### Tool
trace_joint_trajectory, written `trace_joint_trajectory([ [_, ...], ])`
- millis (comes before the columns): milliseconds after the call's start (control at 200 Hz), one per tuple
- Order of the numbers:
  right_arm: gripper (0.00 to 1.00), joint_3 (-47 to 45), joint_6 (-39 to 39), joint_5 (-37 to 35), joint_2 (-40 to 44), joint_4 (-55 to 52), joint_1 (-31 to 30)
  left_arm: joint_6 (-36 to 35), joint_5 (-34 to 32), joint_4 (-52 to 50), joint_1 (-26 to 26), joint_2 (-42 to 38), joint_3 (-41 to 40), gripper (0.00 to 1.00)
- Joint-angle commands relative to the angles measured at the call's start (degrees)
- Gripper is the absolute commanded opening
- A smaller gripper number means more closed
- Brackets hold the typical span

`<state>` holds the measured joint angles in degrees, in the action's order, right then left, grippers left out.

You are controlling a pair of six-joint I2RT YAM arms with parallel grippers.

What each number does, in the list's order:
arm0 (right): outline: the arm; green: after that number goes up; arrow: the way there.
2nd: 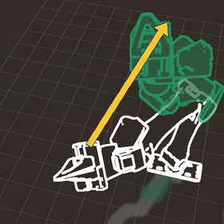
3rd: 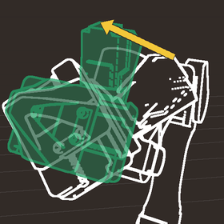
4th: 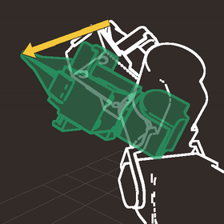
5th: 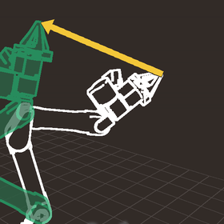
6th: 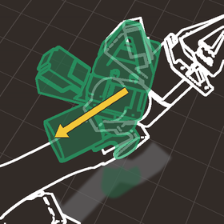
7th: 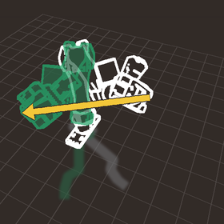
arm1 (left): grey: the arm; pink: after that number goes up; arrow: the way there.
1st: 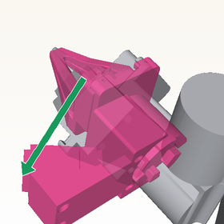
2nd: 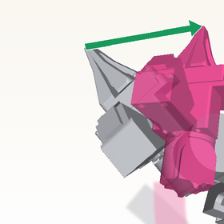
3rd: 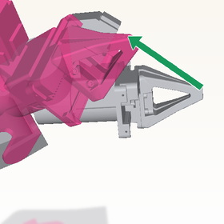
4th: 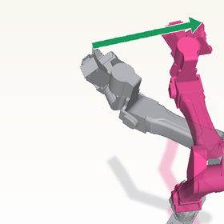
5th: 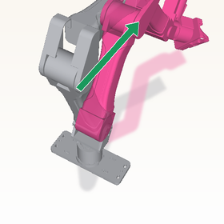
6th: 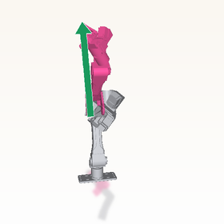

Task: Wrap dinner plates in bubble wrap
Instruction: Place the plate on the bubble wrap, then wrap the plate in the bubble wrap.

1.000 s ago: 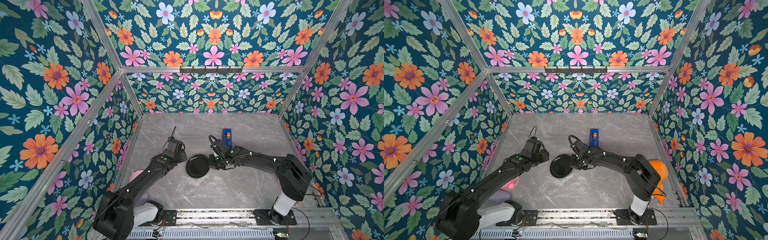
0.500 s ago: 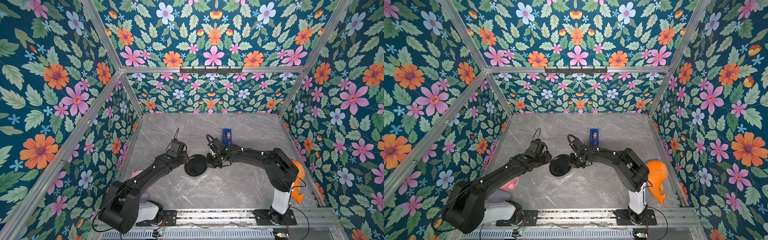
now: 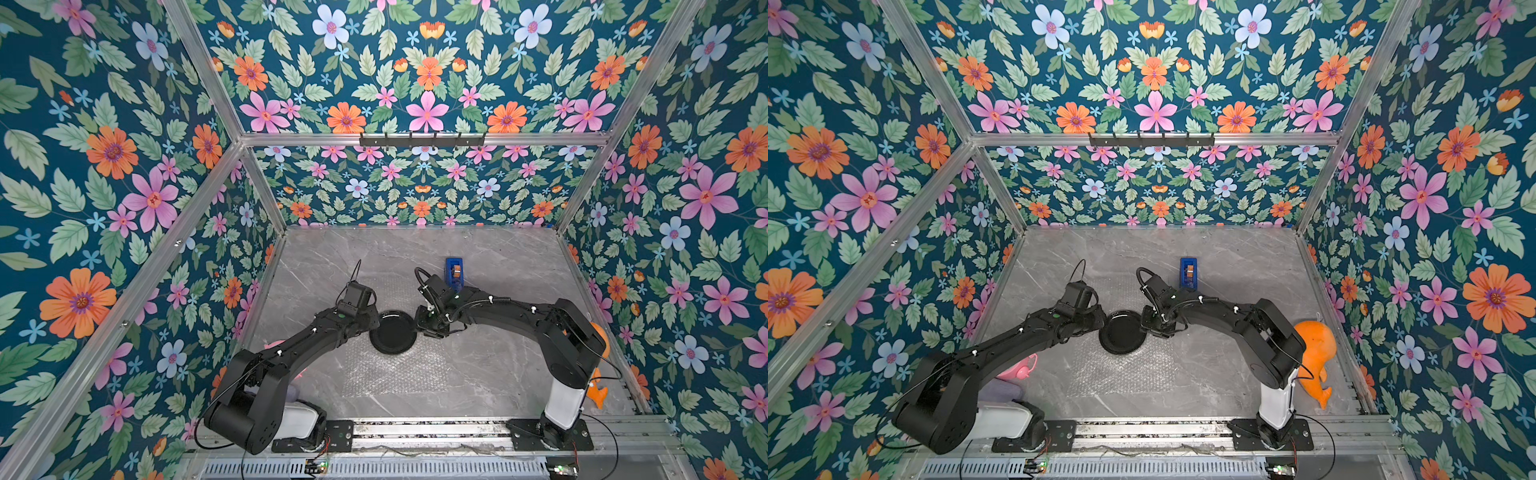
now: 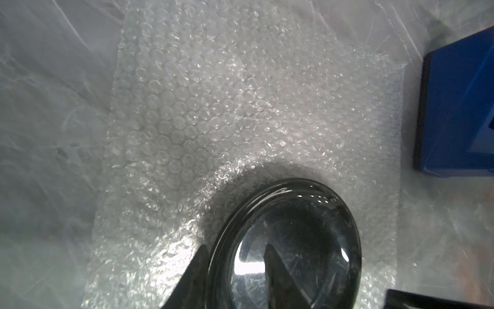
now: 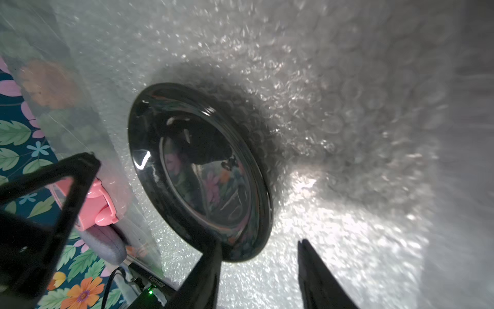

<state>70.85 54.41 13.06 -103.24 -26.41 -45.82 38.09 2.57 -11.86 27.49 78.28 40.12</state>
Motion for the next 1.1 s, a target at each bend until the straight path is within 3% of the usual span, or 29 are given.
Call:
trace_joint_trajectory([
  [0, 0.52, -0.5, -0.5, -4.6, 2.9, -8.6, -1.7, 0.0, 0.8, 1.9, -0.1, 0.3, -0.4, 0.38],
  [220, 0.53, -14.0, 6.4, -4.3, 13.8, -11.2, -5.0, 0.3, 2.7, 3.7, -0.1, 2.1, 0.7, 0.37],
  [420, 0.48, -22.3, 10.1, 0.3, 19.5, -9.0, -6.1, 0.8, 2.8, 3.6, 0.0, 4.1, 2.8, 0.34],
  [620, 0.4, -23.7, 11.2, 4.2, 16.8, -4.4, -7.0, 1.5, 2.9, 3.3, 0.0, 5.5, 3.7, 0.31],
  [940, 0.34, -25.7, 14.2, 4.3, 13.8, -2.1, -7.9, 1.2, 2.9, 2.8, -0.1, 5.8, 3.3, 0.3],
  [1095, 0.26, -26.4, 14.2, 6.2, 11.7, 1.2, -7.9, 0.9, 2.7, 2.4, -0.1, 5.6, 3.2, 0.3],
])
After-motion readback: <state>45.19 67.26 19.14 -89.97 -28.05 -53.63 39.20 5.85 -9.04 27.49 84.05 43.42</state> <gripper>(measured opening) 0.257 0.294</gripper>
